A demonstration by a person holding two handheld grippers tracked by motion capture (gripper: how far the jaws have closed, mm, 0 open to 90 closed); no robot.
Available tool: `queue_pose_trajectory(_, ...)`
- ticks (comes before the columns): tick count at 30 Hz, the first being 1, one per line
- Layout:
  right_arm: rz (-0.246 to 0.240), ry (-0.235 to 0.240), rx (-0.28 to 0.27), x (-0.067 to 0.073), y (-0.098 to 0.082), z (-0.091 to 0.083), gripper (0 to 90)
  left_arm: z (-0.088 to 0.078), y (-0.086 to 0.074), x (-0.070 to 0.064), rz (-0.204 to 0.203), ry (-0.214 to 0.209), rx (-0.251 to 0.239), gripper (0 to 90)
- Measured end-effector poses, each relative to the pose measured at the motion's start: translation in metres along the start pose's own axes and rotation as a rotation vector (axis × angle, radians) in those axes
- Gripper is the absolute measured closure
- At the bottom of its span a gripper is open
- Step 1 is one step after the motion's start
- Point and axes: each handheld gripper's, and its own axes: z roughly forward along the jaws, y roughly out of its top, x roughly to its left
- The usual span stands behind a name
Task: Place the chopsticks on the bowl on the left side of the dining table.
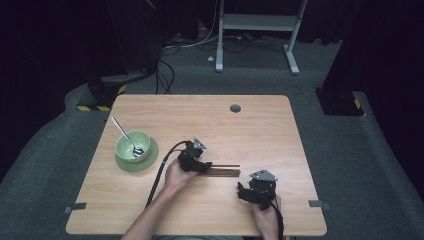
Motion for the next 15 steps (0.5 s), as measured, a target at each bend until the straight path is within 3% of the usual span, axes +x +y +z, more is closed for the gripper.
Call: queue_pose_trajectory(15,0.0,0.0,0.0,0.0,0.0,0.0,17.0,-0.0015,-0.0031,0.0094,-0.019,0.022,-0.004,38.2)
